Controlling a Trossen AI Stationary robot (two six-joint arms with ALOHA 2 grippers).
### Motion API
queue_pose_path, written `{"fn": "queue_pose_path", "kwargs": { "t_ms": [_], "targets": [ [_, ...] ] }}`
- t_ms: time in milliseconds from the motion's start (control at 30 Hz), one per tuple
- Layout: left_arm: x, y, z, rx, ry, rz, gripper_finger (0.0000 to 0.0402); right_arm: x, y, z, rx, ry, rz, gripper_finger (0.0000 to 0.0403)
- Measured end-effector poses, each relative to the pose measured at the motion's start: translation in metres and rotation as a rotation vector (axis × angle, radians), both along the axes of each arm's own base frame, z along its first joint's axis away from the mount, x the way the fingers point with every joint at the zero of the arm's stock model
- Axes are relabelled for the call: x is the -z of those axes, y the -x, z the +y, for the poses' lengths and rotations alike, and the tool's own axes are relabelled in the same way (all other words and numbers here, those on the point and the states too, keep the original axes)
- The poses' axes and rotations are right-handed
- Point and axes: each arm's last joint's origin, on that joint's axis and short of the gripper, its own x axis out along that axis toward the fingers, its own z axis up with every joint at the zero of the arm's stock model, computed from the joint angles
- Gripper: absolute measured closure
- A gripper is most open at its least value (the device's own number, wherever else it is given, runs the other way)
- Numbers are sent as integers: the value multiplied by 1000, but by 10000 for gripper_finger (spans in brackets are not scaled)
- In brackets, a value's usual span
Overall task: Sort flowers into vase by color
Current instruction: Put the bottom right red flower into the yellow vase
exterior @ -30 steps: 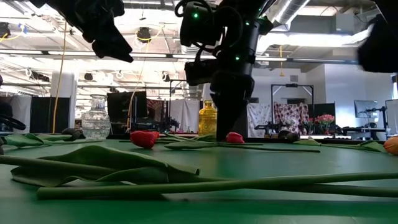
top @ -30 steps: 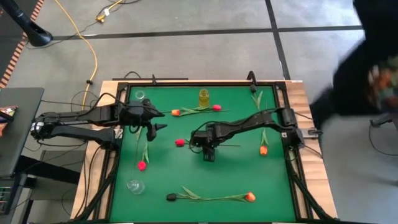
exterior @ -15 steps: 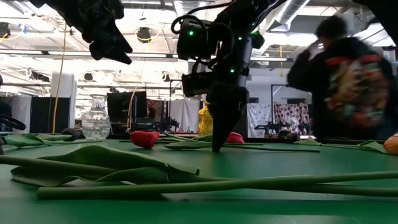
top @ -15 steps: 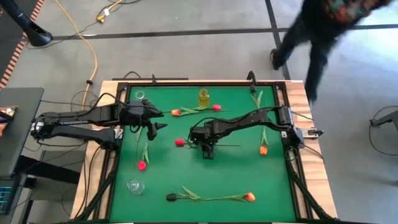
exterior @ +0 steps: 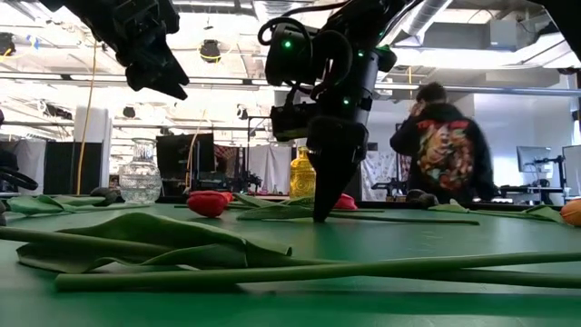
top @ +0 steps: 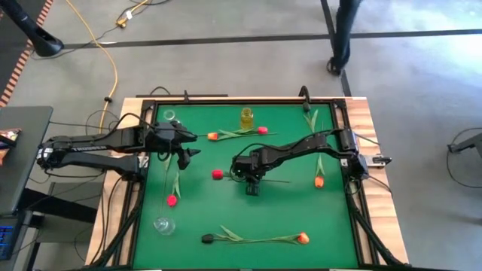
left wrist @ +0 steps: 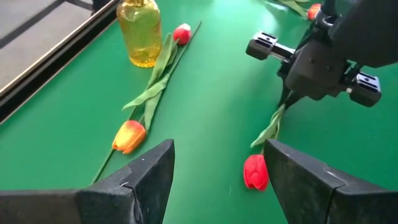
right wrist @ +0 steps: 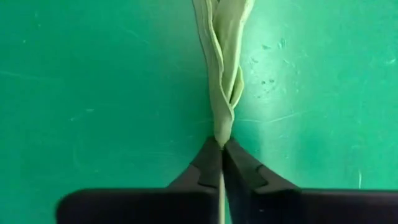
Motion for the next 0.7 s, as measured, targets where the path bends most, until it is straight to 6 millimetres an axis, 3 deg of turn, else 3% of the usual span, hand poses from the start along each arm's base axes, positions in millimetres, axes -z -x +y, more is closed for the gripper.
{"fn": "queue_pose_path", "kwargs": {
  "t_ms": [233, 467, 700],
  "targets": [
    [0, 0, 0, -1, -2, 0, 166, -24, -9, -4, 26, -10, -62, 372],
    [-8, 8, -1, -24, -20, -50, 166, -73, -14, -13, 33, -11, -212, 382],
    [-25, 35, -2, -122, -112, -158, 166, -127, -1, -27, 48, -51, -378, 378]
  ]
}}
